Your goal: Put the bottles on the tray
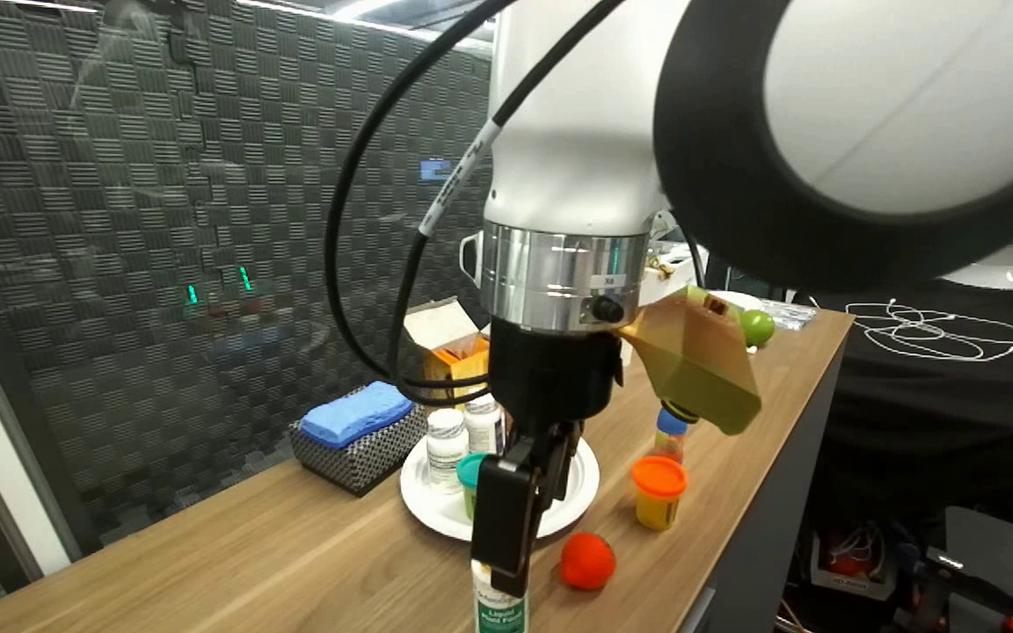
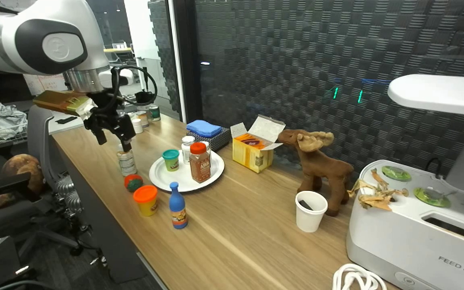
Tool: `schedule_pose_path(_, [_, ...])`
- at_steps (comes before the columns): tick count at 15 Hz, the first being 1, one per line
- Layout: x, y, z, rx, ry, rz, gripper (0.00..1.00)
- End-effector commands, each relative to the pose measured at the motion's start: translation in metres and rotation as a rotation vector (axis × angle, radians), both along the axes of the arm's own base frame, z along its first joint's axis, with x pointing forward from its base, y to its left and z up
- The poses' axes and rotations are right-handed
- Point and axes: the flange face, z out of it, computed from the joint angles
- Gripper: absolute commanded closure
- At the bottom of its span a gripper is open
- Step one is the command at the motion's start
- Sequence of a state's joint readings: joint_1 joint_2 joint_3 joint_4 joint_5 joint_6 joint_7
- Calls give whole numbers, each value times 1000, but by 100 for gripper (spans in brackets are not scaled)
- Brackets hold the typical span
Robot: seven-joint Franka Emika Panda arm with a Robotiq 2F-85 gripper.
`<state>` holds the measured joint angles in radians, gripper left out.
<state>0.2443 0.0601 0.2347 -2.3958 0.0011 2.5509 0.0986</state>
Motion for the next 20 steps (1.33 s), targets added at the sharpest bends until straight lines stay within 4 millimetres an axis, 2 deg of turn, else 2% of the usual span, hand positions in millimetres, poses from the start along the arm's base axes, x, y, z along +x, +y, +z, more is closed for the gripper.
schedule_pose_path(1, [11,5,-1,0,-17,44,0])
schedule_pose_path(5, [16,10,-4,-5,-23,70,0])
schedule_pose_path(6, [17,10,-4,-10,-28,71,23])
schedule_pose_path(8, [20,11,-3,-14,-40,79,32])
schedule_pose_path(11, [23,12,-2,-18,-49,89,58])
schedule_pose_path(15, [25,10,2,-21,-65,87,87])
schedule_pose_path(16, [26,9,4,-18,-68,82,91])
schedule_pose_path(17, [26,8,7,-3,-57,73,86])
schedule_pose_path(20, [29,6,29,18,-78,52,87])
